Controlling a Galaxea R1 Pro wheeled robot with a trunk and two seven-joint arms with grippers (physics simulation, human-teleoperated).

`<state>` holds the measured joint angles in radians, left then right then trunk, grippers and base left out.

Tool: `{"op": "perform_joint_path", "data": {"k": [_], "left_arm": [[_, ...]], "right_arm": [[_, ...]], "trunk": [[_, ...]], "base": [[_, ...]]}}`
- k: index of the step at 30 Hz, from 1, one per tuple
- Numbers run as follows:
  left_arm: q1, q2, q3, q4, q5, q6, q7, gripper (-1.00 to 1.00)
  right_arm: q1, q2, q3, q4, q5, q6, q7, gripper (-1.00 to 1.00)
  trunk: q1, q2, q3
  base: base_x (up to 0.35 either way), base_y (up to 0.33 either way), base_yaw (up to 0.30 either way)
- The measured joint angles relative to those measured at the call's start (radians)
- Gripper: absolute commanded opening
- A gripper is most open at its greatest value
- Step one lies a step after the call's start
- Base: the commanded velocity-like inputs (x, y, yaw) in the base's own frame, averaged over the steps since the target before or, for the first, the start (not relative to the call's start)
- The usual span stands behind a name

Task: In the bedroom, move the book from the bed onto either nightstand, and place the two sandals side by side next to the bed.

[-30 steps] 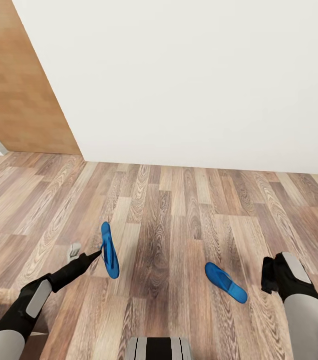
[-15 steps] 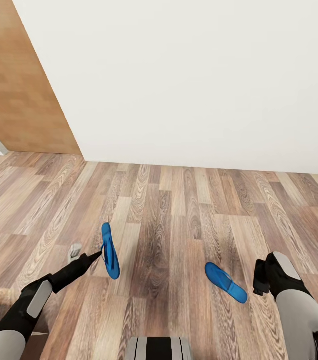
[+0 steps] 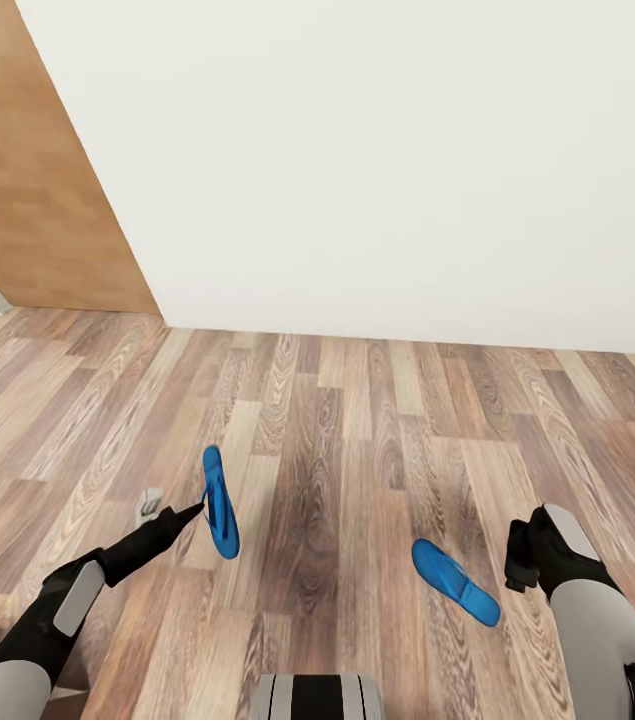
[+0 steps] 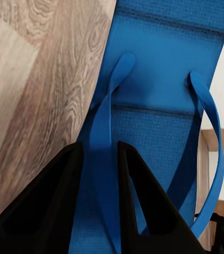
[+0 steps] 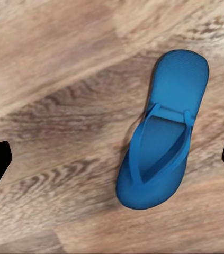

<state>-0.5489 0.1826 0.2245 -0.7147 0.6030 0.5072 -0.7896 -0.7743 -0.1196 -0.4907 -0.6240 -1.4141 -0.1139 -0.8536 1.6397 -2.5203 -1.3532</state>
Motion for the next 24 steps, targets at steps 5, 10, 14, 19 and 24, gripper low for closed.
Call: {"op": "perform_joint_path", "data": {"k": [5,10,14,19,24], "left_arm": [[-0.001,-0.001,-0.001,0.001,0.0,0.0,0.0,-1.0],[0.0,-0.009,-0.002,0.001,-0.001,-0.001,0.0,-1.0],[-0.001,-0.014,-0.002,0.002,-0.001,-0.001,0.0,-1.0],[-0.001,-0.014,0.001,0.001,-0.001,-0.002,0.0,-1.0],[-0.001,-0.014,0.002,0.002,-0.001,-0.003,0.0,-1.0]], "right_arm": [[0.0,0.0,0.0,0.0,0.0,0.001,0.0,1.0],[0.0,0.0,0.001,0.001,0.0,0.003,0.0,1.0],[0.0,0.0,0.001,0.001,0.0,0.002,0.0,1.0],[0.0,0.0,0.001,0.001,0.0,0.002,0.001,1.0],[0.0,0.0,0.002,0.001,0.0,0.002,0.001,1.0]], "trunk": [[0.0,0.0,0.0],[0.0,0.0,0.0],[0.0,0.0,0.0],[0.0,0.0,0.0],[0.0,0.0,0.0]], "base": [[0.049,0.001,0.0],[0.232,0.027,0.0],[0.089,0.005,0.0],[0.007,0.049,0.0],[0.001,0.207,0.0]]}}
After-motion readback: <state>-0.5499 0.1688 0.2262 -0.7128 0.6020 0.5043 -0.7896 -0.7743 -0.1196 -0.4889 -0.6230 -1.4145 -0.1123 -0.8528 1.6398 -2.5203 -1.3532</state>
